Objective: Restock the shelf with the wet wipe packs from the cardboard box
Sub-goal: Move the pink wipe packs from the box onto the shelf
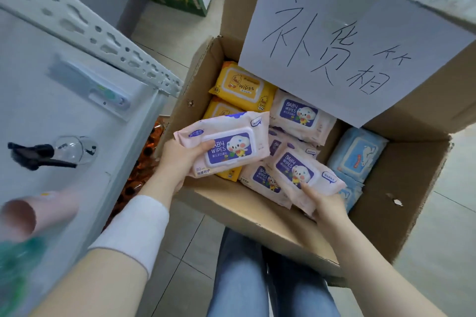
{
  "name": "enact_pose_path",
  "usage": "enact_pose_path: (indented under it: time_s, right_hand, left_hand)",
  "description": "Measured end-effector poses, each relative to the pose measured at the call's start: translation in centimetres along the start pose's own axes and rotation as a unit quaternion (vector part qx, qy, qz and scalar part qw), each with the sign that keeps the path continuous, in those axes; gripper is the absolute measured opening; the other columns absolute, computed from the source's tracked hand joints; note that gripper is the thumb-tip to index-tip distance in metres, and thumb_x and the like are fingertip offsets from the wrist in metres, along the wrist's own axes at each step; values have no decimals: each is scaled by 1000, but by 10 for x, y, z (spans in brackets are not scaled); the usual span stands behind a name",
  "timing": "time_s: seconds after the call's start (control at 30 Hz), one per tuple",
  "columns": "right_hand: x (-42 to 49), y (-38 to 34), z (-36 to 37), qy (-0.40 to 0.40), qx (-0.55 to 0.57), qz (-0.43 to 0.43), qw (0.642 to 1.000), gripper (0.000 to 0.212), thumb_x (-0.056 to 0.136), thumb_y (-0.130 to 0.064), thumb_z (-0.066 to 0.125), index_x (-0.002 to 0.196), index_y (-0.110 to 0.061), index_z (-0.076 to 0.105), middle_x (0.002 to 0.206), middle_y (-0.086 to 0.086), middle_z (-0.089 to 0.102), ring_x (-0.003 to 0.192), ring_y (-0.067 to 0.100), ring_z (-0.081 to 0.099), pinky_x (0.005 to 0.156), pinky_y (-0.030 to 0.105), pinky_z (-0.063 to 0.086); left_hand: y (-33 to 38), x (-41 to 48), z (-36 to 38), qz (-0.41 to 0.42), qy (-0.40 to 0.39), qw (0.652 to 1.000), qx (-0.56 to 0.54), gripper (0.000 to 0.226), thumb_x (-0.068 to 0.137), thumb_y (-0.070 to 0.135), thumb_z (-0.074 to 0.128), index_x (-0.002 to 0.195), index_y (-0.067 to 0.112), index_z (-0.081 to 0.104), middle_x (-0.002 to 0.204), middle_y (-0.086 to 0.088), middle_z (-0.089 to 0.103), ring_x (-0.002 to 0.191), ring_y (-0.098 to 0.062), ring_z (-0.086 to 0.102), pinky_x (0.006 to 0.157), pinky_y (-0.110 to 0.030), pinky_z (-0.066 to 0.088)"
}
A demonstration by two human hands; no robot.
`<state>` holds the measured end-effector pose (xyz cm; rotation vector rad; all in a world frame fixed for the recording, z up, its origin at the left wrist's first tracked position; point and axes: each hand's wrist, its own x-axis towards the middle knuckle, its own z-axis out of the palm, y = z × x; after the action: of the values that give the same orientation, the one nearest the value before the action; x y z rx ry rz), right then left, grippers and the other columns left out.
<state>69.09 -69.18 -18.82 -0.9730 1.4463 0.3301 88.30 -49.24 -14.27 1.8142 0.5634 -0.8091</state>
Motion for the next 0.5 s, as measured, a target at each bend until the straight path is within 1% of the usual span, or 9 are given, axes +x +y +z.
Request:
enact_pose_path:
  time_s: [0.07,0.13,0.17,0.23,0.27,0.3,0.43,0.47,0.5]
  right_hand:
    - [-26,3,-21,-29,32,-20,999,34,82,-16,69,113,-16,56,98,-1,67,87,15,64,72,26,53]
    - [-55,5,-36,-55,31,-52,997,49,75,-20,75,119,-13,57,104,2,67,91,16,64,75,27,53]
    - [-69,5,-42,-65,27,-65,995,62,63,-28,83,118,-14,58,109,4,67,95,18,64,80,31,53]
    - [-102,3,-51,-90,17,-96,991,88,26,-48,91,105,-23,61,113,5,67,101,22,64,91,40,51]
    - [-119,2,-56,-106,18,-109,988,96,13,-53,90,100,-26,61,113,5,67,103,24,64,94,43,50]
    - [-136,2,-61,-122,17,-120,985,99,9,-54,89,100,-27,60,112,5,67,103,24,64,94,44,50]
    - [-223,-4,-71,-204,12,-154,967,96,16,-45,92,104,-23,59,110,5,68,99,23,66,82,40,56]
    - [-244,-7,-70,-229,6,-166,959,94,24,-42,93,109,-22,59,111,5,68,99,23,67,80,40,57]
    - [-268,-12,-67,-256,-6,-182,949,81,41,-36,91,114,-21,58,113,6,67,99,23,67,78,38,58]
  left_hand:
    - [2,-28,-17,19,22,998,-49,31,69,13,77,90,25,58,90,-2,69,76,-17,69,69,-39,58]
    - [4,-69,-37,49,52,992,-102,28,70,12,76,88,24,59,85,3,71,74,-14,70,67,-38,59]
    - [5,-91,-46,66,71,988,-120,26,72,11,75,86,24,59,79,6,71,69,-12,70,63,-35,59]
    - [9,-141,-64,104,102,977,-157,24,73,9,74,83,24,59,68,9,71,61,-7,70,54,-30,59]
    - [9,-169,-73,118,114,971,-172,23,73,8,74,84,22,59,66,8,72,60,-6,70,52,-30,59]
    - [9,-198,-83,131,123,967,-183,22,73,8,74,84,21,60,67,8,72,60,-7,70,53,-31,59]
    - [7,-315,-127,172,169,946,-219,25,68,17,77,86,24,60,70,11,74,66,-11,71,71,-41,57]
    - [9,-341,-139,180,186,939,-225,28,66,22,78,86,24,59,70,10,73,64,-12,70,69,-42,56]
    - [12,-367,-151,188,209,931,-233,28,65,25,79,83,24,58,69,8,72,59,-10,70,62,-39,55]
